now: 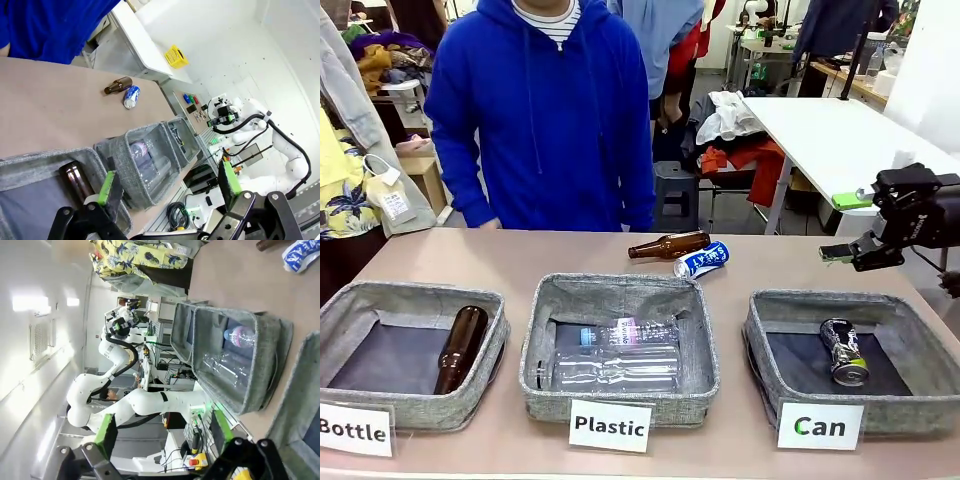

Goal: Sort the can waste into the basket.
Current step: Pick up the can waste from the table and place it in the right Fabric basket.

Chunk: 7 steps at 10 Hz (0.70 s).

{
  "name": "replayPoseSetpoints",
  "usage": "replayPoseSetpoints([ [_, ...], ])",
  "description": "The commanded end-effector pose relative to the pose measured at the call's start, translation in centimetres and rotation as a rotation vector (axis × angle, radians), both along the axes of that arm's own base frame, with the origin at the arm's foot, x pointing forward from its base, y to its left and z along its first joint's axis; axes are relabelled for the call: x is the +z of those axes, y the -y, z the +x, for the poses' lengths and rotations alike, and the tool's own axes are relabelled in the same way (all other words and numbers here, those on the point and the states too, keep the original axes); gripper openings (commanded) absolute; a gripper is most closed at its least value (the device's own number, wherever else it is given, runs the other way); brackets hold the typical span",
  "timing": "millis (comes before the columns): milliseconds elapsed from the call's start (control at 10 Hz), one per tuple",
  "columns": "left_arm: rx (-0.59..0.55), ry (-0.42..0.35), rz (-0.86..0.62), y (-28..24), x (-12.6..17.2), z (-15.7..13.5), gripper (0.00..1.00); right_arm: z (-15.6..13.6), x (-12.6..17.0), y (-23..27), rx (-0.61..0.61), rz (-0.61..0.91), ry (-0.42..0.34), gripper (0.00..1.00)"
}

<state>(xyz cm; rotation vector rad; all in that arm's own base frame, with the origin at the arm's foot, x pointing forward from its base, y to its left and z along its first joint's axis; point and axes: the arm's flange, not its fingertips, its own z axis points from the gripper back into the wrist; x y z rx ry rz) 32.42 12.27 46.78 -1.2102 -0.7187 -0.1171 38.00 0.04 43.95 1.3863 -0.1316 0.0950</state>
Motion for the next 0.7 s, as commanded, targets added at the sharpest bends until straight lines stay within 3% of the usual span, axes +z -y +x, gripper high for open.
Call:
replayPoseSetpoints([
  [0, 0.004, 0.005, -0.022, 0.2, 0.2, 0.0, 1.0, 0.0, 0.3, -0.1, -0.006, 0.015, -0.017, 1.0],
  [100, 0.004, 0.005, -0.022, 0.2, 0.2, 0.0, 1.0, 0.0, 0.0, 0.0, 0.0, 0.0, 0.0, 1.0],
  [200, 0.004, 0.005, -0.022, 0.2, 0.2, 0.0, 1.0, 0.8, 1.7, -0.8, 0.014, -0.286, 0.111, 1.0],
  [300, 0.004, 0.005, -0.022, 0.2, 0.2, 0.0, 1.0, 3.3, 2.3, -3.6, 0.075, -0.588, 0.154, 1.0],
  [600, 0.004, 0.005, -0.022, 0.2, 0.2, 0.0, 1.0, 10.8, 2.9, -7.8, -0.019, -0.902, 0.183, 1.0],
])
